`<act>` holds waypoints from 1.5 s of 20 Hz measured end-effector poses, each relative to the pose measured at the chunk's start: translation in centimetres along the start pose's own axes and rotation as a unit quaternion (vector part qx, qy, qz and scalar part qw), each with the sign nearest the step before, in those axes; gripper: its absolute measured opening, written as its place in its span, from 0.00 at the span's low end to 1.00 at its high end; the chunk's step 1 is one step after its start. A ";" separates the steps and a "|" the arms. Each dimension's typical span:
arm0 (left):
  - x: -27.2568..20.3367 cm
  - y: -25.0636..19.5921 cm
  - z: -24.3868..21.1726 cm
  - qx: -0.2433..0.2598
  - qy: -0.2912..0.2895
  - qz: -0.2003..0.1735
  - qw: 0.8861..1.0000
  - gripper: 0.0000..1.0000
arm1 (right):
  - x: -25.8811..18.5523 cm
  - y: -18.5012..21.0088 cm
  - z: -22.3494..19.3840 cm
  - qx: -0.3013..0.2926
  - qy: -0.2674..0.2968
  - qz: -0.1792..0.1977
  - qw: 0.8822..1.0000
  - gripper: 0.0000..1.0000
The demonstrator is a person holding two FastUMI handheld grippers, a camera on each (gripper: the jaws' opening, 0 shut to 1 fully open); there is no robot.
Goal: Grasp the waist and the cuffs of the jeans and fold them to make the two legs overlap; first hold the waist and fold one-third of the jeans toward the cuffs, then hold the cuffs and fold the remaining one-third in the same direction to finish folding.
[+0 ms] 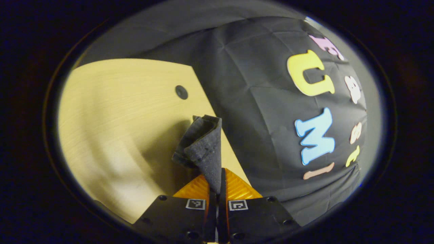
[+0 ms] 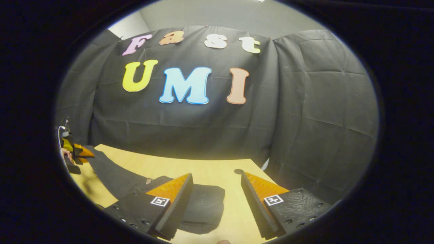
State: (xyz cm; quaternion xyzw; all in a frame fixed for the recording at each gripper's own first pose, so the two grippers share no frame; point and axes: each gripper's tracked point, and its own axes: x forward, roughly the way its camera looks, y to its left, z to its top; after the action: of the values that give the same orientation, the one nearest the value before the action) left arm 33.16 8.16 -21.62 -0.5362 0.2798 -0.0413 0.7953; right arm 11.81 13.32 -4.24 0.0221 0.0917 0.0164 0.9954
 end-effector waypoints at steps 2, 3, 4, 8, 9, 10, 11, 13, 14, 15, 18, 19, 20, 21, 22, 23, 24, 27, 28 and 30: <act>-0.9 -4.8 -1.4 0.050 -0.007 -0.019 0.999 0.11 | 0.3 -0.3 0.1 0.001 -0.005 0.018 1.000 0.85; -1.3 -7.1 -2.4 0.078 -0.011 -0.027 0.997 0.11 | 0.4 -0.6 0.0 0.004 -0.006 0.028 1.000 0.85; -1.7 -9.7 -3.4 0.106 -0.013 -0.037 0.994 0.11 | 0.4 -0.9 0.0 0.008 -0.008 0.036 0.999 0.86; -2.1 -18.8 -10.3 0.223 0.000 -0.081 0.971 0.10 | 0.5 -3.1 -1.1 0.024 -0.004 0.051 0.998 0.85; -1.9 -20.8 -12.2 0.248 0.006 -0.093 0.964 0.11 | 0.6 -3.5 -1.4 0.028 -0.002 0.053 0.998 0.85; -2.0 -22.4 -14.2 0.267 0.014 -0.104 0.958 0.10 | 0.6 -4.1 -1.8 0.030 0.001 0.055 0.998 0.85; -2.2 -23.2 -16.7 0.285 0.026 -0.113 0.951 0.10 | 0.5 -4.5 -2.0 0.031 0.002 0.057 0.998 0.85; -2.0 -24.5 -22.2 0.315 0.055 -0.127 0.939 0.10 | 0.3 -5.4 -2.3 0.030 0.001 0.061 0.998 0.85; -1.6 -24.8 -25.0 0.329 0.072 -0.129 0.933 0.10 | 0.4 -5.8 -2.5 0.028 0.001 0.062 0.998 0.85; -1.4 -24.8 -28.0 0.340 0.091 -0.128 0.927 0.10 | 0.3 -6.2 -2.6 0.025 0.000 0.063 0.998 0.85; -0.1 -22.3 -35.5 0.372 0.147 -0.110 0.910 0.11 | 0.2 -7.0 -3.1 0.025 0.004 0.072 0.997 0.85; 0.7 -21.1 -38.3 0.385 0.164 -0.100 0.903 0.11 | 0.1 -7.2 -3.4 0.023 0.005 0.076 0.997 0.85; 1.0 -19.8 -40.5 0.398 0.175 -0.092 0.896 0.11 | -0.1 -7.4 -3.6 0.020 0.006 0.079 0.997 0.85; 1.0 -18.4 -42.2 0.412 0.183 -0.082 0.889 0.11 | -0.1 -7.6 -3.9 0.018 0.008 0.084 0.996 0.85; 1.4 -17.2 -43.7 0.425 0.188 -0.071 0.882 0.11 | -0.1 -7.6 -4.2 0.016 0.009 0.089 0.996 0.85; 1.7 -16.4 -45.0 0.438 0.193 -0.059 0.876 0.11 | -0.1 -7.6 -4.5 0.013 0.011 0.095 0.995 0.85; 1.9 -15.3 -45.9 0.448 0.194 -0.045 0.871 0.11 | 0.0 -7.7 -4.8 0.011 0.013 0.101 0.995 0.85; 2.2 -12.3 -47.4 0.465 0.186 -0.019 0.865 0.11 | 0.2 -7.8 -5.9 0.010 0.024 0.118 0.993 0.85; 1.8 -12.1 -47.7 0.464 0.185 -0.021 0.866 0.16 | 0.3 -7.9 -6.1 0.012 0.027 0.121 0.992 0.85; 0.6 -11.9 -48.0 0.458 0.177 -0.022 0.871 0.30 | 0.5 -8.3 -6.3 0.014 0.029 0.119 0.992 0.85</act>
State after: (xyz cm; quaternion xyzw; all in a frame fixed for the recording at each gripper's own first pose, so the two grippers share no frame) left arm 12.93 -36.93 -24.32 -0.1019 0.3537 -0.2765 0.8877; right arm 11.37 5.30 -10.94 0.0466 0.1174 0.1340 0.9829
